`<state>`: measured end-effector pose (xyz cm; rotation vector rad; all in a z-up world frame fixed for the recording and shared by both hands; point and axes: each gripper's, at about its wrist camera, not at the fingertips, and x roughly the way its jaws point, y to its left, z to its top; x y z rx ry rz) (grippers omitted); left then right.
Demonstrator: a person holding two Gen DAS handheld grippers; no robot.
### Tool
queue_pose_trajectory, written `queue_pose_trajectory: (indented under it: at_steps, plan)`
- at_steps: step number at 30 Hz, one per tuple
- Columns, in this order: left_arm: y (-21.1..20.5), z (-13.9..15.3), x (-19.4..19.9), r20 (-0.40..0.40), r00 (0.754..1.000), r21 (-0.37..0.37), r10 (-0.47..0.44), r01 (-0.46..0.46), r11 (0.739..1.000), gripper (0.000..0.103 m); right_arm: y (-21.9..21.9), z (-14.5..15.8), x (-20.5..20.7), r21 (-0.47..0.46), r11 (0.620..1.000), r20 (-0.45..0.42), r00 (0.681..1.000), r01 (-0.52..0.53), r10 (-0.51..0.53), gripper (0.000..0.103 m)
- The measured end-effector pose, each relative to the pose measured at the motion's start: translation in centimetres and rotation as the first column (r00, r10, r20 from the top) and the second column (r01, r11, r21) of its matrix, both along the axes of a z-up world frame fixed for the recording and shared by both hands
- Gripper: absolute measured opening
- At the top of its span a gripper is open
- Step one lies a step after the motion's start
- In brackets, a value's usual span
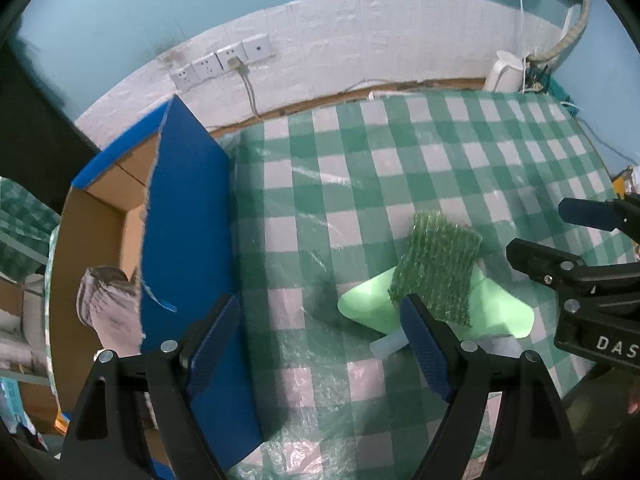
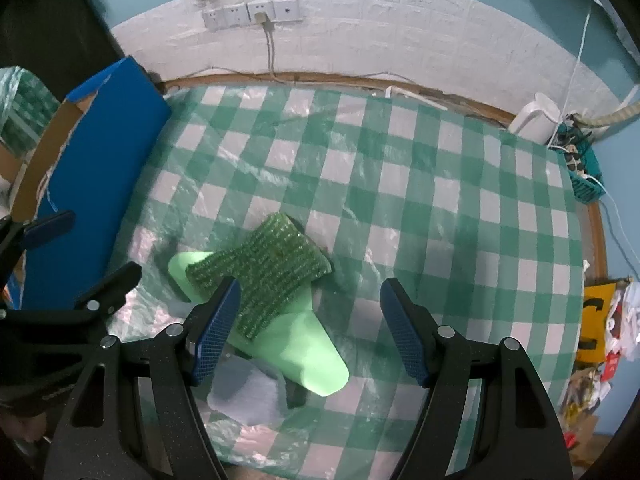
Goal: Organize soft objects
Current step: 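Move both tools back over the green scrubber and grey-blue sock on the tablecloth, then grasp grey-blue sock with right tool while left tool grasps green mesh scrubber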
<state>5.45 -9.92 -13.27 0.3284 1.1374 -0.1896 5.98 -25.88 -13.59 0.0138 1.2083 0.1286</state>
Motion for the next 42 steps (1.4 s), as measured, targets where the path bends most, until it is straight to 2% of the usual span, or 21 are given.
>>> queue_pose_trajectory:
  at_steps: [10, 19, 28, 32, 33, 34, 35, 39, 42]
  plan:
    - [0.8, -2.1, 0.6, -0.051, 0.998, 0.027, 0.022, -0.021, 0.999, 0.083, 1.9, -1.7, -2.6, 0.003, 0.998, -0.048, 0.997, -0.063, 0.063, 0.073]
    - [0.3, -3.2, 0.0, -0.072, 0.997, 0.049, -0.015, 0.018, 0.999, 0.084, 2.9, -3.9, -4.6, 0.006, 0.997, -0.118, 0.99, -0.079, 0.079, 0.074]
    - [0.5, -3.3, -0.8, -0.092, 0.995, 0.063, -0.027, 0.033, 0.997, 0.084, 3.9, -6.6, -4.7, 0.008, 0.996, -0.182, 0.979, -0.093, 0.093, 0.074]
    - [0.3, -3.6, -0.7, -0.096, 0.995, 0.08, -0.04, 0.048, 0.996, 0.083, 4.4, -7.1, -4.9, 0.017, 0.993, -0.185, 0.976, -0.114, 0.115, 0.073]
    - [0.3, -3.6, -0.8, -0.096, 0.994, 0.079, -0.044, 0.051, 0.996, 0.084, 4.5, -7.2, -4.9, 0.019, 0.993, -0.184, 0.975, -0.12, 0.122, 0.07]
    - [0.3, -3.5, -0.8, -0.096, 0.994, 0.077, -0.045, 0.053, 0.996, 0.083, 4.6, -7.2, -5.0, 0.025, 0.991, -0.185, 0.974, -0.129, 0.131, 0.06]
    - [0.3, -3.5, -0.8, -0.094, 0.994, 0.075, -0.046, 0.054, 0.996, 0.083, 4.9, -7.3, -5.1, 0.044, 0.989, -0.193, 0.97, -0.144, 0.15, 0.055]
    - [0.2, -3.3, -0.9, -0.09, 0.995, 0.069, -0.049, 0.056, 0.996, 0.083, 5.4, -7.1, -5.3, 0.068, 0.981, -0.187, 0.964, -0.18, 0.19, 0.036]
    - [0.2, -3.4, -0.8, -0.089, 0.995, 0.068, -0.051, 0.057, 0.996, 0.083, 5.0, -6.7, -5.2, 0.083, 0.981, -0.18, 0.966, -0.175, 0.187, 0.031]
